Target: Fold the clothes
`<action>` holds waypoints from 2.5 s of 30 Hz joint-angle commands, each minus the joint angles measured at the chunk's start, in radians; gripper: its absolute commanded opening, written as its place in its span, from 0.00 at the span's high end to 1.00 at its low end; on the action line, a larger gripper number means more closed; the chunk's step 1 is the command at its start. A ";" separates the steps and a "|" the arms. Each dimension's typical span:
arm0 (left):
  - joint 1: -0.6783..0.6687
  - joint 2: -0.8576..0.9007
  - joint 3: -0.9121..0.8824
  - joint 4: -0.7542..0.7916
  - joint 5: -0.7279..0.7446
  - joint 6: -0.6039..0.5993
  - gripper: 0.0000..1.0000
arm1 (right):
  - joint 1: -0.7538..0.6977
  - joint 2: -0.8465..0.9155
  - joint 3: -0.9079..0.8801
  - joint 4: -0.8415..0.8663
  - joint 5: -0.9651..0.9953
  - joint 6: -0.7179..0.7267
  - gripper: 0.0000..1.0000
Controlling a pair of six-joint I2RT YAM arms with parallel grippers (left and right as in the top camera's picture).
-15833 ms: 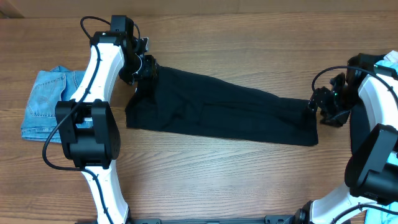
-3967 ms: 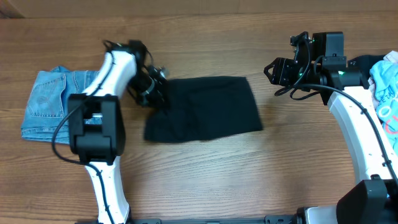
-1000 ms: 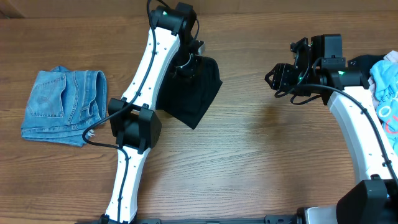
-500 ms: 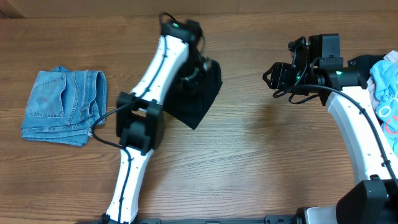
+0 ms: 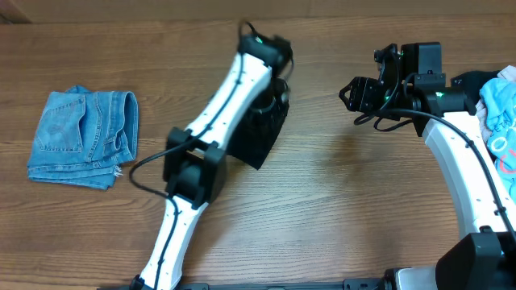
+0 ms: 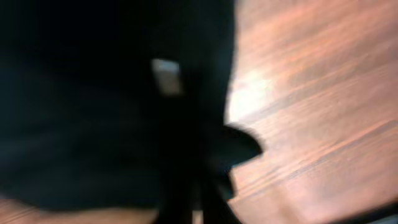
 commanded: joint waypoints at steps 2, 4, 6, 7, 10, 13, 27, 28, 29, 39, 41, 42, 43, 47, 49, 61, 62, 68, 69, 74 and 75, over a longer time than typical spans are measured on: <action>0.135 -0.144 0.109 0.050 -0.064 -0.049 0.76 | 0.046 0.079 0.002 0.090 -0.136 0.000 0.38; 0.198 -0.131 0.100 0.059 0.053 0.004 0.73 | 0.082 0.134 0.002 0.113 -0.127 0.000 0.41; 0.226 -0.120 0.062 0.059 0.171 0.111 0.70 | 0.090 0.169 0.002 0.122 -0.122 0.027 0.43; 0.233 -0.115 0.025 0.067 0.214 0.168 0.67 | 0.090 0.185 0.002 0.131 -0.122 0.047 0.42; 0.235 -0.114 -0.116 0.167 0.238 0.200 0.64 | 0.090 0.199 0.002 0.161 -0.126 0.053 0.38; 0.222 -0.114 -0.271 0.276 0.322 0.226 0.62 | 0.090 0.199 0.002 0.173 -0.129 0.053 0.38; 0.148 -0.114 -0.751 0.372 0.343 0.145 0.96 | 0.119 0.203 0.002 0.204 -0.174 0.053 0.32; 0.148 -0.116 -0.751 0.367 0.343 0.144 0.96 | 0.128 0.208 0.002 0.214 -0.174 0.053 0.31; 0.148 -0.119 -0.751 0.364 0.342 0.145 0.96 | 0.135 0.213 0.002 0.221 -0.170 0.053 0.31; 0.151 -0.274 -0.750 0.355 0.225 0.142 0.96 | 0.234 0.340 0.002 0.397 -0.158 0.050 0.36; 0.153 -0.301 -0.750 0.357 0.190 0.137 0.96 | 0.242 0.376 0.002 0.442 -0.159 0.057 0.34; 0.153 -0.308 -0.750 0.357 0.180 0.137 0.96 | 0.246 0.393 0.002 0.472 -0.159 0.076 0.34; 0.153 -0.314 -0.750 0.357 0.171 0.133 0.96 | 0.252 0.412 0.002 0.514 -0.160 0.103 0.34; 0.162 -0.322 -0.748 0.359 0.158 0.086 0.96 | 0.272 0.458 0.002 0.583 -0.158 0.117 0.44; 0.174 -0.338 -0.747 0.371 0.159 0.074 0.96 | 0.273 0.472 0.002 0.576 -0.097 0.117 0.62; 0.236 -0.387 -0.735 0.481 0.323 0.087 0.68 | 0.210 0.453 0.004 0.419 0.118 0.079 0.85; 0.227 -0.386 -0.735 0.505 0.350 0.087 0.60 | 0.210 0.449 0.004 0.420 0.118 0.079 0.85; 0.147 -0.380 -0.737 0.545 0.342 0.126 0.41 | 0.208 0.443 0.004 0.415 0.048 0.079 0.82; 0.134 -0.377 -0.737 0.551 0.319 0.125 0.39 | 0.205 0.442 0.004 0.414 0.038 0.079 0.78; 0.092 -0.370 -0.784 0.573 0.241 0.136 0.50 | 0.185 0.434 0.004 0.396 0.035 0.079 0.49; 0.086 -0.368 -0.797 0.575 0.241 0.140 0.63 | 0.180 0.433 0.004 0.393 0.035 0.079 0.49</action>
